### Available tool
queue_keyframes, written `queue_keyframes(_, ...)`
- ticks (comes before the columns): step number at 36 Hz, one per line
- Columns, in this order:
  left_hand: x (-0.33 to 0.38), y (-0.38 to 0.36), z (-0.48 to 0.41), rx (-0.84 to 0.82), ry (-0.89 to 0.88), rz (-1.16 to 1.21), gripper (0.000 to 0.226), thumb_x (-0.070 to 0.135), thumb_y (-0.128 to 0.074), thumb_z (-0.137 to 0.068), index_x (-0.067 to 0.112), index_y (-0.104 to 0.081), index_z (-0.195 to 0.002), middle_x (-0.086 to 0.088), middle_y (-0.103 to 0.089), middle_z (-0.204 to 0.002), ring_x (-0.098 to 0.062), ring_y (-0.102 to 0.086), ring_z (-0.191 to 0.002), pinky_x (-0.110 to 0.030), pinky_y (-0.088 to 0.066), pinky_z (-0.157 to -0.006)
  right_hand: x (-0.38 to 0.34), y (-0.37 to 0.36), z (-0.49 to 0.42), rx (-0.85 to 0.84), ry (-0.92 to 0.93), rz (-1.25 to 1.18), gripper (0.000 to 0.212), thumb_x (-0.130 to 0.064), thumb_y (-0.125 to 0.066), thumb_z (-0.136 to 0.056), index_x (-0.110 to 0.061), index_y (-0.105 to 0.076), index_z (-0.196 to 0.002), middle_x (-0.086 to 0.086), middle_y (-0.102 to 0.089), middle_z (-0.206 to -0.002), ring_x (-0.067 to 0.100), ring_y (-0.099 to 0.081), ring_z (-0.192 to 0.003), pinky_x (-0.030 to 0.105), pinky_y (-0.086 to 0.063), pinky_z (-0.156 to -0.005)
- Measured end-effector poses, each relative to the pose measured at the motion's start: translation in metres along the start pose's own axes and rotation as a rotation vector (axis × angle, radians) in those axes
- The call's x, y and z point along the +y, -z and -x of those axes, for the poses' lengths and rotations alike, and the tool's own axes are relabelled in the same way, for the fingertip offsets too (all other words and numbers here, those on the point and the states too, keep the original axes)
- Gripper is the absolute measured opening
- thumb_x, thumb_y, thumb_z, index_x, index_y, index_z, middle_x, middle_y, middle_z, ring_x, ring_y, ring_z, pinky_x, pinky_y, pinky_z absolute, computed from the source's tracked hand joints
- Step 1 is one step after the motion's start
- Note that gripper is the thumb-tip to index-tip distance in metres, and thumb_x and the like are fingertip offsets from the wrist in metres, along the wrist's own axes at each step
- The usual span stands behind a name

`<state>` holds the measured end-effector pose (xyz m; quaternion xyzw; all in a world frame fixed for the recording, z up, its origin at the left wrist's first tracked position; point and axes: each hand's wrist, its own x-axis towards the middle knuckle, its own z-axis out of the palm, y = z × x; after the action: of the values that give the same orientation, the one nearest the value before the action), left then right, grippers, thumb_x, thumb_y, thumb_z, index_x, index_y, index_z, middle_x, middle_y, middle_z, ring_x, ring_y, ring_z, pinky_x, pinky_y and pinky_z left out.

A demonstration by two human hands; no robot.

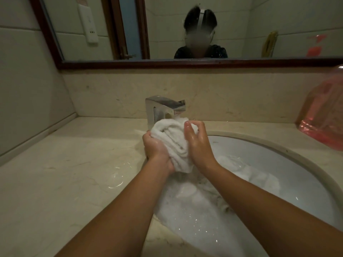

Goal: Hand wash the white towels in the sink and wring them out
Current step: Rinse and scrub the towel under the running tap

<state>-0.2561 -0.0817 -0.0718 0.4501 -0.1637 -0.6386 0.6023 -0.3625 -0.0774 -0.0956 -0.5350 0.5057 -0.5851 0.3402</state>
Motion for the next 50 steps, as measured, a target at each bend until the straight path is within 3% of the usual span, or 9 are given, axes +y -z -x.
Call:
queue_keyframes(5,-0.003,-0.001,-0.008,0.002,-0.033,0.023,0.072,0.057,-0.047,-0.072,0.012,-0.078,-0.118,-0.017,-0.08,-0.109,-0.039,-0.076,-0.103,-0.052,-0.058,-0.1,-0.001,-0.004,0.002,0.025,-0.06,-0.129,0.033,-0.051,-0.043,-0.111,-0.027,-0.049,-0.132,-0.001,-0.06,-0.132,0.019,-0.061,-0.124,0.033,-0.052,-0.102)
queue_keyframes(10,-0.005,-0.002,-0.009,-0.008,-0.06,0.006,0.065,0.055,-0.045,-0.085,0.009,-0.079,-0.117,-0.017,-0.08,-0.106,-0.037,-0.077,-0.102,-0.046,-0.06,-0.095,-0.003,-0.007,0.001,0.072,-0.088,-0.158,0.043,-0.054,-0.033,-0.113,-0.03,-0.052,-0.143,-0.009,-0.059,-0.142,0.01,-0.056,-0.132,0.033,-0.045,-0.112)
queue_keyframes(12,-0.006,-0.001,-0.01,-0.031,-0.053,-0.015,0.075,0.066,-0.045,-0.082,0.01,-0.078,-0.118,-0.017,-0.08,-0.108,-0.038,-0.076,-0.105,-0.048,-0.058,-0.099,-0.005,-0.009,0.0,0.086,-0.09,-0.158,0.037,-0.052,-0.029,-0.114,-0.033,-0.055,-0.133,-0.02,-0.061,-0.127,-0.004,-0.057,-0.119,0.022,-0.042,-0.104)
queue_keyframes(17,-0.013,0.001,-0.026,-0.058,-0.075,-0.139,0.113,0.101,-0.052,-0.051,0.018,-0.076,-0.123,-0.013,-0.079,-0.113,-0.038,-0.075,-0.109,-0.052,-0.055,-0.105,-0.002,-0.012,0.001,0.085,-0.042,-0.129,0.065,-0.066,-0.034,-0.108,-0.025,-0.049,-0.157,-0.014,-0.052,-0.153,0.007,-0.049,-0.141,0.032,-0.037,-0.121)
queue_keyframes(22,-0.007,-0.01,0.004,-0.064,-0.305,-0.347,0.075,0.084,-0.052,-0.088,0.021,-0.074,-0.123,-0.005,-0.078,-0.111,-0.025,-0.074,-0.104,-0.043,-0.06,-0.094,-0.003,-0.013,-0.002,0.121,0.003,-0.115,0.057,-0.067,-0.045,-0.103,-0.026,-0.065,-0.137,-0.006,-0.075,-0.123,0.008,-0.072,-0.111,0.033,-0.06,-0.097)
queue_keyframes(27,-0.011,-0.011,0.004,-0.088,-0.329,-0.429,0.053,0.07,-0.058,-0.095,0.022,-0.072,-0.113,0.0,-0.076,-0.1,-0.016,-0.072,-0.091,-0.029,-0.055,-0.072,-0.012,-0.008,-0.001,0.117,-0.088,-0.142,0.055,-0.071,-0.055,-0.095,-0.027,-0.07,-0.126,-0.009,-0.076,-0.105,0.007,-0.075,-0.095,0.016,-0.056,-0.072)
queue_keyframes(32,-0.013,-0.012,0.003,-0.043,-0.261,-0.394,0.047,0.073,-0.057,-0.094,0.026,-0.064,-0.095,0.004,-0.067,-0.087,-0.016,-0.065,-0.083,-0.031,-0.049,-0.07,-0.008,-0.01,-0.001,0.122,-0.086,0.114,0.068,-0.084,-0.033,-0.097,-0.033,-0.072,-0.122,-0.008,-0.075,-0.115,0.016,-0.069,-0.113,0.039,-0.052,-0.102)
queue_keyframes(40,-0.009,-0.012,-0.003,-0.008,-0.183,-0.381,0.075,0.085,-0.052,-0.089,0.017,-0.072,-0.112,-0.007,-0.075,-0.1,-0.028,-0.072,-0.095,-0.041,-0.059,-0.087,-0.005,-0.014,0.0,0.154,-0.078,0.005,0.048,-0.076,-0.05,-0.098,-0.038,-0.067,-0.12,-0.005,-0.072,-0.119,0.013,-0.07,-0.107,0.038,-0.058,-0.094)
queue_keyframes(50,-0.01,-0.017,-0.01,-0.006,-0.128,-0.352,0.099,0.101,-0.045,-0.069,0.014,-0.072,-0.109,-0.012,-0.077,-0.11,-0.034,-0.074,-0.102,-0.048,-0.059,-0.098,-0.001,-0.015,-0.007,0.209,-0.105,-0.006,0.061,-0.083,-0.047,-0.092,-0.032,-0.066,-0.121,0.0,-0.071,-0.12,0.019,-0.069,-0.111,0.047,-0.058,-0.101)
